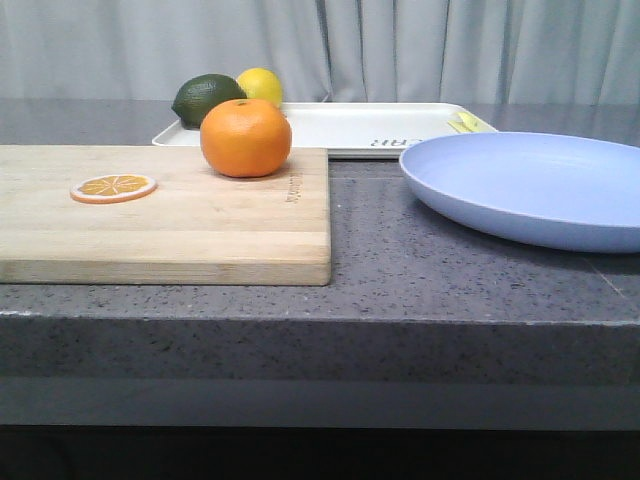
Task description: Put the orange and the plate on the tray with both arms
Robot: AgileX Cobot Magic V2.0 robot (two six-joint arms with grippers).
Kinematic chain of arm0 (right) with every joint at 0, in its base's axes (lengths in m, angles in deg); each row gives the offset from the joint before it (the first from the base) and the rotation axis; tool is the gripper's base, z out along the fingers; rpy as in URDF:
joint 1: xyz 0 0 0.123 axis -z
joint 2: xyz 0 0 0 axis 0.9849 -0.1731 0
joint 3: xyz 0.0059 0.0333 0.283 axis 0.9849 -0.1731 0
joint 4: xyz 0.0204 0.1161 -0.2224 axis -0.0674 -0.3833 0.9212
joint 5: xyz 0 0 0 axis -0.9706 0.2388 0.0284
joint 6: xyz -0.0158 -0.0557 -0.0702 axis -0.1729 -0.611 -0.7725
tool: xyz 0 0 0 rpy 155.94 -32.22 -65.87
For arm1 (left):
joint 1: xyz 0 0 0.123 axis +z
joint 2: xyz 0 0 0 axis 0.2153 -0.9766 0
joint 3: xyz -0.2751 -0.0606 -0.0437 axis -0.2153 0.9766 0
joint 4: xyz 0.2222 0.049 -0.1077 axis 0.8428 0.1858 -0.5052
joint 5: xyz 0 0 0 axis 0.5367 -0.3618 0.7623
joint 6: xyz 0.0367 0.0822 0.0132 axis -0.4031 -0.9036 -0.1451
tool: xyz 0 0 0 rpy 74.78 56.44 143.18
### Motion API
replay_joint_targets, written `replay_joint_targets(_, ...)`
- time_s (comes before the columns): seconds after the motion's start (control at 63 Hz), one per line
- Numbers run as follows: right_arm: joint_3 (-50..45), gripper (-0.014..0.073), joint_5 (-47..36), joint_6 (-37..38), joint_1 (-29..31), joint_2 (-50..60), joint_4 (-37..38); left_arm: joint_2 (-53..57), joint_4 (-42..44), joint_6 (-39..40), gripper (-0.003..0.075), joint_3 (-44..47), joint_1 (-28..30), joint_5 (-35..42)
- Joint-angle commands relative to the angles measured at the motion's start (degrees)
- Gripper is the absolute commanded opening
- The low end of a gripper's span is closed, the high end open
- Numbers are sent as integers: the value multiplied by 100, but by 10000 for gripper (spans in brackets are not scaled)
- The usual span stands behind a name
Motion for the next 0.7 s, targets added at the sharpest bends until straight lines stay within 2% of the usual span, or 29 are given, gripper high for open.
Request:
replay_joint_targets(0.0,140,-65,-598,-15,1,107,20,110,-41,43,-20,167,11,563)
replay_joint_targets(0.159,150,-65,-805,-15,1,107,20,110,-41,43,-20,129,11,1112)
replay_joint_targets(0.254,332,-65,-748,-15,1,107,20,110,-41,43,-20,-117,11,1071)
replay_joint_targets(0.365,817,-65,-340,-15,1,107,20,83,-41,43,-20,-744,11,619)
replay_joint_targets(0.492,1697,-65,481,-15,1,28,20,-97,0,43,-20,-1615,11,18)
replay_joint_targets(0.683,3031,-65,1455,-27,1,-610,20,-979,159,33,-20,-3181,11,-1394)
